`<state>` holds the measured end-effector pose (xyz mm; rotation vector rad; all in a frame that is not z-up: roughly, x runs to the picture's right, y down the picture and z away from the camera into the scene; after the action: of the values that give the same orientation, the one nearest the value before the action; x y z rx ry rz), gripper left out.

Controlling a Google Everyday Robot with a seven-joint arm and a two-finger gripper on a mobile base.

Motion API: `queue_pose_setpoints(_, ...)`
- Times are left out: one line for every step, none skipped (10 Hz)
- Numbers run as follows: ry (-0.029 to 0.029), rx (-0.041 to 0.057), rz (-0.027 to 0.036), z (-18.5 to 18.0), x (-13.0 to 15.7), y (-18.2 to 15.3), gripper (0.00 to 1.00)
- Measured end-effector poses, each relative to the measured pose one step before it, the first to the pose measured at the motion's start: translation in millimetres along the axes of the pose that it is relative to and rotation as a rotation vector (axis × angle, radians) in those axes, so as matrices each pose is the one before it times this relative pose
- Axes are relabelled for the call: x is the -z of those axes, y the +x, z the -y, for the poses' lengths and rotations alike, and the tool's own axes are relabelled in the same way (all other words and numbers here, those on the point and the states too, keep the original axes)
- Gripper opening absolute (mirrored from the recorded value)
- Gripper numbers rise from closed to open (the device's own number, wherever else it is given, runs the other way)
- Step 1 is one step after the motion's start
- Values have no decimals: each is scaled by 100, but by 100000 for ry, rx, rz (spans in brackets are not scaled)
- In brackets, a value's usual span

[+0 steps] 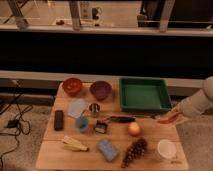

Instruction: Place pepper in purple bowl

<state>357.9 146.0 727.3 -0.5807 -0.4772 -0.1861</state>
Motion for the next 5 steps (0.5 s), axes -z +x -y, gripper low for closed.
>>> queue_pose_setpoints(1864, 1195, -4417, 531, 1006, -1500, 7)
queue_pose_setpoints(1958, 154, -7129, -55, 1114, -1683, 7)
queue_pose_setpoints(2029, 398, -6755, -325, 816, -1992, 7)
queue_pose_setpoints(1612, 718, -3243, -401, 475, -1588, 7)
queue_pose_setpoints(1234, 1552, -939, 141, 102, -1468, 7)
